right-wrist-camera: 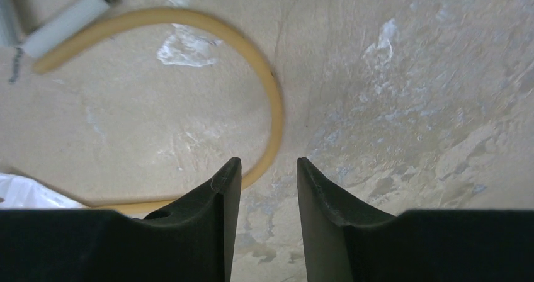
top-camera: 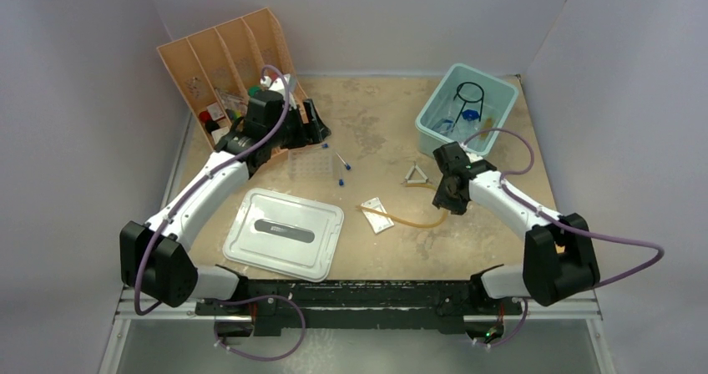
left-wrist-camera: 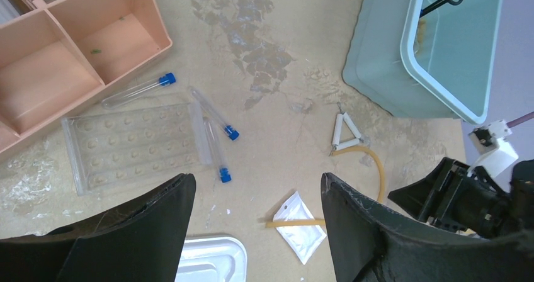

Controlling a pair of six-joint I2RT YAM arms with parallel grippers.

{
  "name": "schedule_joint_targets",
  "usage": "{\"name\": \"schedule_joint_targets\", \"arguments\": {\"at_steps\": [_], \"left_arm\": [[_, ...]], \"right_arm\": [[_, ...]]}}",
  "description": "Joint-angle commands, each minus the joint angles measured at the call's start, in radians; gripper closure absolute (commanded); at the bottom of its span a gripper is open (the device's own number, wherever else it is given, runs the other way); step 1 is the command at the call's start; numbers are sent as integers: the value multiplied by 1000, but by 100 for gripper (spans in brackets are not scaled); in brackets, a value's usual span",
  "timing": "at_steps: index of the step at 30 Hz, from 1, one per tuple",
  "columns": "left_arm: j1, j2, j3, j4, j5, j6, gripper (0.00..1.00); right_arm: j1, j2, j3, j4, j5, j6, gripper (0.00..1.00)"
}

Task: Organize the chemistry lab equipment

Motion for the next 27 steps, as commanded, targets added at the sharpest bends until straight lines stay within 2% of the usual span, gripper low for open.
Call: {"name": "schedule_joint_targets", "arguments": {"at_steps": [1, 13, 17, 20, 27], "left_arm": [[-4, -62, -20, 70, -11, -30, 28], [-5, -70, -34, 79, -19, -40, 28], [-5, -70, -34, 77, -21, -38, 28], [-4, -70, -34, 76, -26, -37, 28], [-5, -80, -33, 75, -43, -34, 28]], "right_arm": [[-3, -1, -64, 40, 0, 103, 62], [-1, 73, -133, 145, -22, 147, 74], [-2, 112, -139, 158, -19, 162, 83], [-2, 126, -126, 163, -5, 158, 98], [-2, 2, 55, 146, -14, -54, 100]]}}
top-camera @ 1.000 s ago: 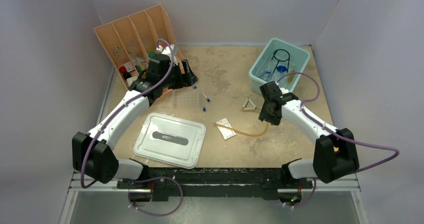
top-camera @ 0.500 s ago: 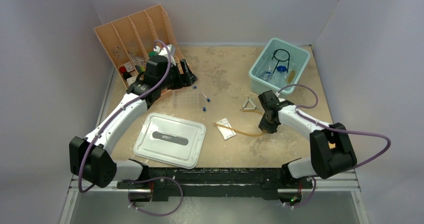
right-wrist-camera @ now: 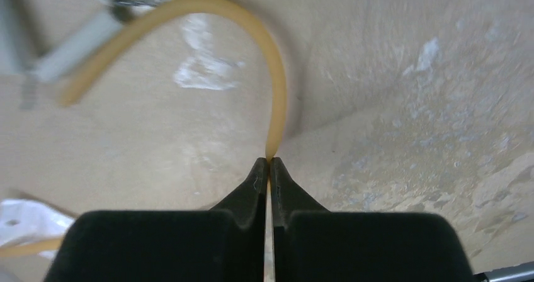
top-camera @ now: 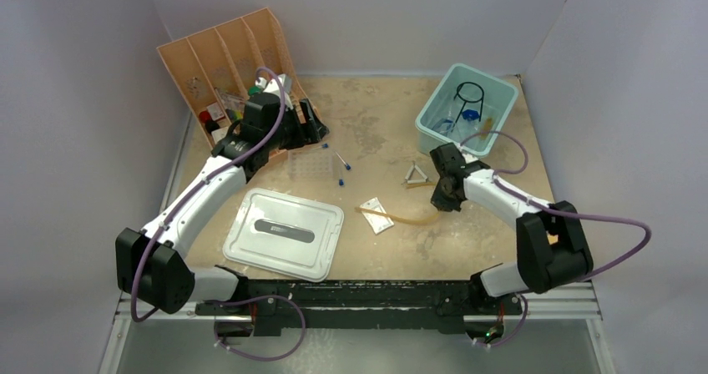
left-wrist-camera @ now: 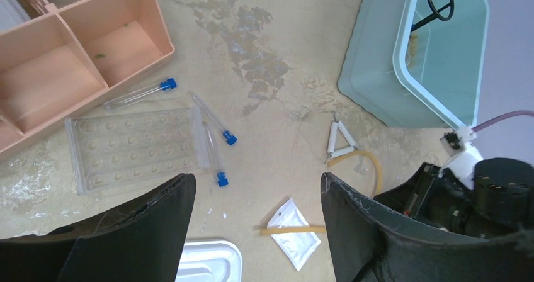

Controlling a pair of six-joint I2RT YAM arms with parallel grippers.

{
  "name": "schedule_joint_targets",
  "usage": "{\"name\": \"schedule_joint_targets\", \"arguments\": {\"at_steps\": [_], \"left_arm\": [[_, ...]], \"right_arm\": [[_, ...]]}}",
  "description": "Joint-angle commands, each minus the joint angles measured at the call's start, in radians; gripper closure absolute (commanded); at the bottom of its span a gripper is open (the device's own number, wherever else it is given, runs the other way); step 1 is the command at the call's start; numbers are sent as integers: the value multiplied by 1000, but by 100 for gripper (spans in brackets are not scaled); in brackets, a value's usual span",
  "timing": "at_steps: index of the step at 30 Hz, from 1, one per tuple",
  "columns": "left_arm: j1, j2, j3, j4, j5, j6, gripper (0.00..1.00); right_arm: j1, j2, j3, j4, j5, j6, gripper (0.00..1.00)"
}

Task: Organize the chemistry lab equipment

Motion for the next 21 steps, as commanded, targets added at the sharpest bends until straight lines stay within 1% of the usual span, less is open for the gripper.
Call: {"name": "schedule_joint_targets", "arguments": {"at_steps": [1, 5, 10, 14, 17, 21], "left_arm": [[-5, -41, -2, 44, -22, -3, 29], [-4, -46, -7, 47, -27, -5, 29], [-4, -54, -12, 48, -36, -5, 29], [-4, -63, -14, 45, -45, -4, 29], [-4, -65, -13, 45, -48, -6, 29], [-4, -66, -10, 43, -51, -3, 29]], "right_arm": [[-3, -104, 178, 16, 3, -168, 100], [-3, -159, 331, 4, -115, -300, 100], [-3, -146, 565, -25, -186, -431, 100], [-4, -118, 745, -60, -185, -504, 100], [-9, -77, 886, -85, -145, -547, 100], [-57, -14, 1041, -88, -123, -585, 100]]}}
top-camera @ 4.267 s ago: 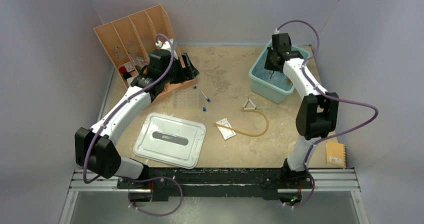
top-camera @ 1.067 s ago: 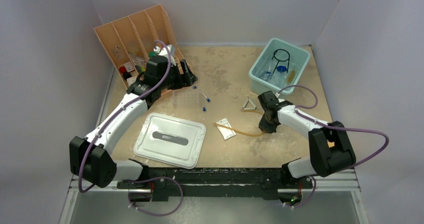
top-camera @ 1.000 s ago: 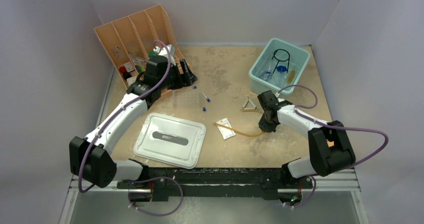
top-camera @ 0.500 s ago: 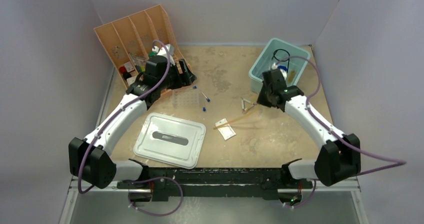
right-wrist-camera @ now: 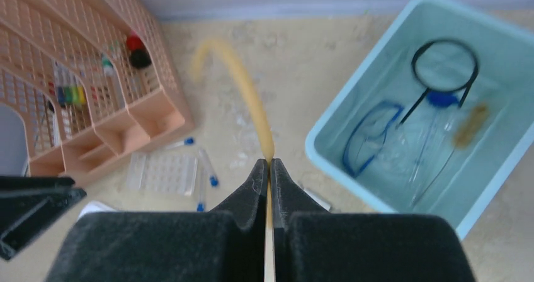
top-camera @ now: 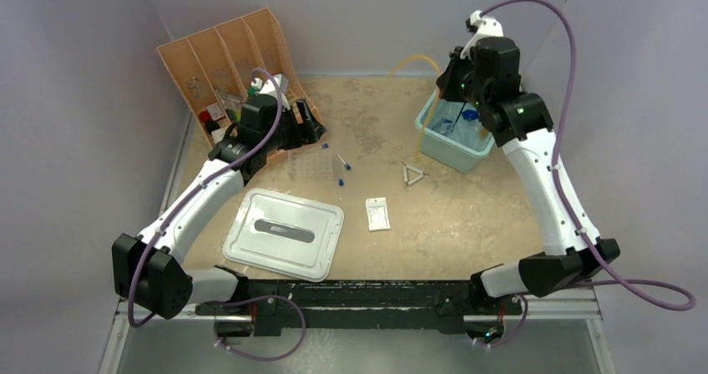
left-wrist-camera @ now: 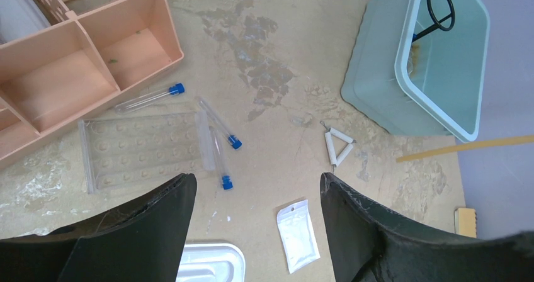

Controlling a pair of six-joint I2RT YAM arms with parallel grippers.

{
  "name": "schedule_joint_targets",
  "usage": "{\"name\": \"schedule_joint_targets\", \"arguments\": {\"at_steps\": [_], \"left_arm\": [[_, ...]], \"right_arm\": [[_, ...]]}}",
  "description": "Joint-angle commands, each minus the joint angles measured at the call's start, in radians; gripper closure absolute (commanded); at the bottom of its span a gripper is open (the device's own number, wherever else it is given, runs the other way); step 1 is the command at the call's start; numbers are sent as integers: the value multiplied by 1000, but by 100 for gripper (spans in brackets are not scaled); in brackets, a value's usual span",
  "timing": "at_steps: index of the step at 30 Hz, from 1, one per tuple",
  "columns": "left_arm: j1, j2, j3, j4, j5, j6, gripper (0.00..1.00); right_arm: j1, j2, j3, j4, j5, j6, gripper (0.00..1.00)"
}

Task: Organize the chemistry lab equipment

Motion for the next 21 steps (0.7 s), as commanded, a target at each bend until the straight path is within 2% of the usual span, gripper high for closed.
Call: {"name": "schedule_joint_targets", "arguments": {"at_steps": [1, 6, 10, 16, 21], "left_arm": [[-4, -38, 7, 36, -18, -2, 29], [-5, -43, 13, 29, -27, 5, 29], [-4, -41, 16, 23, -33, 9, 29], [-5, -41, 18, 16, -43, 15, 29], [-4, -33, 21, 14, -43, 16, 29]], "right_arm": [[-60, 57, 168, -14, 33, -95, 100], [-136, 138, 326, -7, 38, -155, 100], [-181, 185, 393, 5, 64, -218, 100], [-223, 198, 328, 50, 95, -257, 100], [-258, 182, 219, 79, 54, -231, 100]]}}
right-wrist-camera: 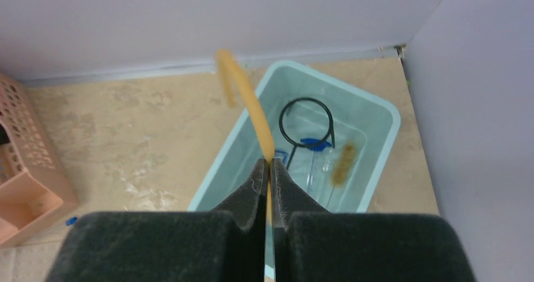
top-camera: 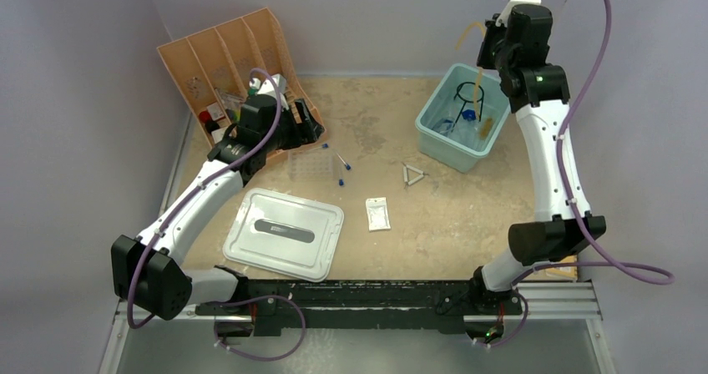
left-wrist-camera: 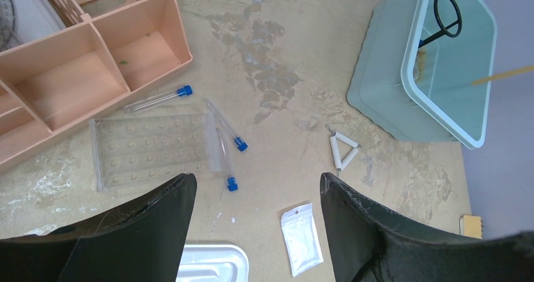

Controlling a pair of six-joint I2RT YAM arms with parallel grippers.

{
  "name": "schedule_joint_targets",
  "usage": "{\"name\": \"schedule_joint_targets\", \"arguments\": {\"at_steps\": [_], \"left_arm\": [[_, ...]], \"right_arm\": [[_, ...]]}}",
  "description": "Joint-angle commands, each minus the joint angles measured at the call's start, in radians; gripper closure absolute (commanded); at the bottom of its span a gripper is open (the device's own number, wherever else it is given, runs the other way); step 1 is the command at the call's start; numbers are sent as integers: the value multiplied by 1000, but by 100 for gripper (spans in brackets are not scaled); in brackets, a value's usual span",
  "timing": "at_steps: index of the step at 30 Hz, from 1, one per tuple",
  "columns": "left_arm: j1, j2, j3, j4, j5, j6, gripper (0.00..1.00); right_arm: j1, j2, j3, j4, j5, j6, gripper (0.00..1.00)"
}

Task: Organize the chemistry lab equipment

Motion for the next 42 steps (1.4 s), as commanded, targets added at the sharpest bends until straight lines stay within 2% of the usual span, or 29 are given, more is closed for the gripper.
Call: {"name": "schedule_joint_targets", "arguments": {"at_steps": [1, 11, 21, 31, 42], "left_arm": [[-5, -23, 20, 22, -15, 16, 29], [-4, -17, 12, 17, -19, 18, 29], [-4, -19, 1, 15, -22, 22, 29], [-4, -17, -3, 10, -28, 23, 29], [-4, -18, -2, 7, -30, 27, 29]], "right_arm": [[-26, -33, -89, 59, -29, -9, 100], [-49, -83, -387, 142, -84, 80, 100], [-86, -55, -505, 149, 21, 49, 100], [-94, 71, -483, 76, 92, 1, 100], [-94, 235, -310, -58, 164, 33, 100]]}}
